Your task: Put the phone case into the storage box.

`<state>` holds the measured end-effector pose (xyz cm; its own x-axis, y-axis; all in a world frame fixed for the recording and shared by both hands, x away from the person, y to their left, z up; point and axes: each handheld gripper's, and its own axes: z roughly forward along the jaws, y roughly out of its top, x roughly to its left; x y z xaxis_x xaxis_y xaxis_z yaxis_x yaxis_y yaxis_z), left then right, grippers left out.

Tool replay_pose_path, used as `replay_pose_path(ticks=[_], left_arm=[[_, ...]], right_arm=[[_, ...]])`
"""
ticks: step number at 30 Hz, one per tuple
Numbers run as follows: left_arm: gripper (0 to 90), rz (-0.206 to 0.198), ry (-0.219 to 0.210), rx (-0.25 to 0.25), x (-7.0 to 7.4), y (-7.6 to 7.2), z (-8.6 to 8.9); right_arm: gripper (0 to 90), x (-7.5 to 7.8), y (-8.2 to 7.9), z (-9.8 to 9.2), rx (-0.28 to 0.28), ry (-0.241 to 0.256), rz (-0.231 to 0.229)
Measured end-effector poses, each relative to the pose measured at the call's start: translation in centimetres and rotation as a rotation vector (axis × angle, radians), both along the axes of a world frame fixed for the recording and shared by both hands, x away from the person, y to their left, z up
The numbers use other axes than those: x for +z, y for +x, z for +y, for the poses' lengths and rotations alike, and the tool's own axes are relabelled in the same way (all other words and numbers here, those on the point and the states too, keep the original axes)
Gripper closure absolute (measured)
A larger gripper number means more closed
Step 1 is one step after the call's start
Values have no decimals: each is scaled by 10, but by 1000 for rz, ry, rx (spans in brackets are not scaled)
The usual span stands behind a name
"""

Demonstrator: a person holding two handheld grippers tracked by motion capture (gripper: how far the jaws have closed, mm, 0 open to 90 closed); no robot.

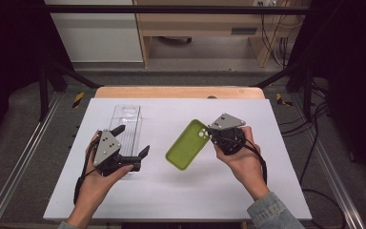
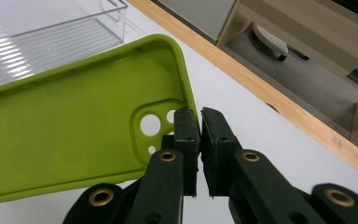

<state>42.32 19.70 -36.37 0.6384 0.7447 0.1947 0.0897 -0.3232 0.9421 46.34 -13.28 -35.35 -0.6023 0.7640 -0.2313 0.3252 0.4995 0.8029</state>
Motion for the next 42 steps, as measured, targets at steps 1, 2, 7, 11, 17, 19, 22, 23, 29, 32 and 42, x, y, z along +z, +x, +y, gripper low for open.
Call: replay_pose_path(ticks=[1,2,7,11,17,19,22,23,29,32,42], left_arm=[[22,2,1,-4,0,0,-2],[22,4,-1,-8,0,1,-3],[26,23,-4,-14,-1,5,-8],[45,36,14,-18,0,7,-16],[67,54,34,-47,-1,11,-32],[96,56,45,-57,-1,12,-39],[143,50,55,-72,0,14,-46],[165,56,56,-76,0,14,-48],[301,104,66,-109,-3,18,-59],[342,128,66,-122,-7,22,-67],[407,187,102,-130,-10,27,-78]], right_arm=[[853,1,-1,0,6,1,0],[853,2,-3,1,11,-6,-2],[853,5,-9,8,22,-17,-19],[853,5,-11,13,34,-47,-34],[853,4,-12,16,35,-46,-43],[853,3,-12,17,35,-48,-40],[853,3,-12,18,40,-49,-44],[853,4,-12,19,39,-49,-44],[853,4,-13,23,52,-54,-58],[853,2,-12,25,57,-55,-61],[853,-3,-13,38,73,-88,-74]])
